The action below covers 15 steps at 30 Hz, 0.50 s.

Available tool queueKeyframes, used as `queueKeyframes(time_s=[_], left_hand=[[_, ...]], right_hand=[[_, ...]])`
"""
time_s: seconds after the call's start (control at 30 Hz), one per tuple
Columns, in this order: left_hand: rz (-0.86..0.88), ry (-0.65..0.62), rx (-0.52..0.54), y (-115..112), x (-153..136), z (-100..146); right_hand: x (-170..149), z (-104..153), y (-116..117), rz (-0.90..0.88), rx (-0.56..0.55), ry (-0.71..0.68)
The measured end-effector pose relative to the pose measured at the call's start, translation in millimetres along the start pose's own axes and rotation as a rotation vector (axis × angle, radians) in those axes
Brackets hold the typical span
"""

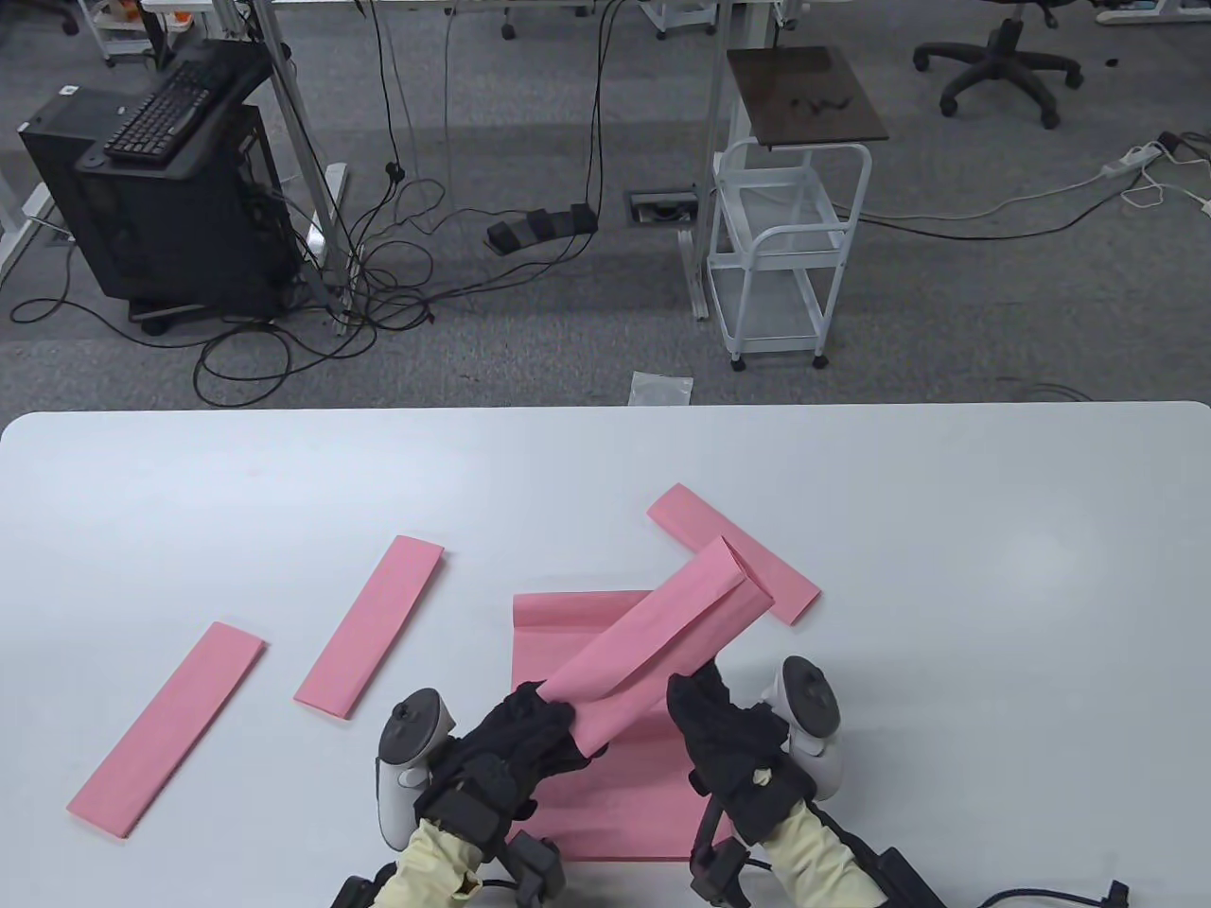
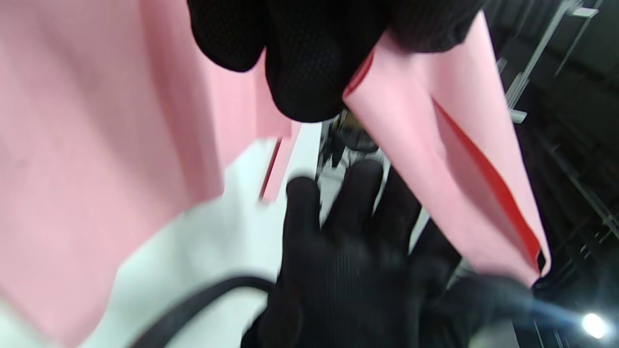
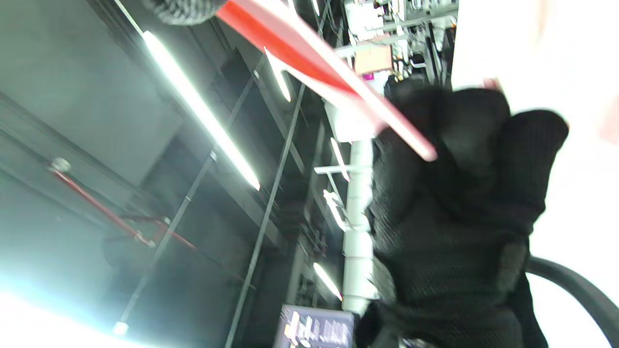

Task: Unfold complexly folded papers and stack

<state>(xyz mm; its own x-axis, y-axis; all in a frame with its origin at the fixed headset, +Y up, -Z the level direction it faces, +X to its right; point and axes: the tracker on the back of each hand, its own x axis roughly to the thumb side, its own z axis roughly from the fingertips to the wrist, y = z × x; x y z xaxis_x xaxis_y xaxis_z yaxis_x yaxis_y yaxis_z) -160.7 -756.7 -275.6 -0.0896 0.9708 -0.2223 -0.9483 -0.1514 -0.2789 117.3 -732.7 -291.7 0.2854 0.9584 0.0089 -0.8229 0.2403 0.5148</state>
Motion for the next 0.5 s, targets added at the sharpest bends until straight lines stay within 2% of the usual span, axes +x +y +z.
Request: queueKeyframes(time_s=[0.07,0.13,0.23,0.33,0.43,0.5], left_hand=[[-0.07,-0.034,0.073,12,6,2],[-0.102,-0.04,0.105,22,9,4],[-0.167,-0.03,0.143,30,13,5],[-0.259,-0.001,0.124,30,14,5],[-0.281,0.008,0.096,28,12,3],[-0.269,0.014,0.094,26,10,3]], right_hand=[[13,4,-18,-0.029,-0.127,-0.042],[29,5,-33,0.079,-0.166,-0.054],[54,1,-48,0.507,-0.154,-0.008],[70,-7,-50,0.868,-0.058,0.094],[72,-15,-48,1.057,0.011,0.142],[67,-16,-46,1.068,0.012,0.112]])
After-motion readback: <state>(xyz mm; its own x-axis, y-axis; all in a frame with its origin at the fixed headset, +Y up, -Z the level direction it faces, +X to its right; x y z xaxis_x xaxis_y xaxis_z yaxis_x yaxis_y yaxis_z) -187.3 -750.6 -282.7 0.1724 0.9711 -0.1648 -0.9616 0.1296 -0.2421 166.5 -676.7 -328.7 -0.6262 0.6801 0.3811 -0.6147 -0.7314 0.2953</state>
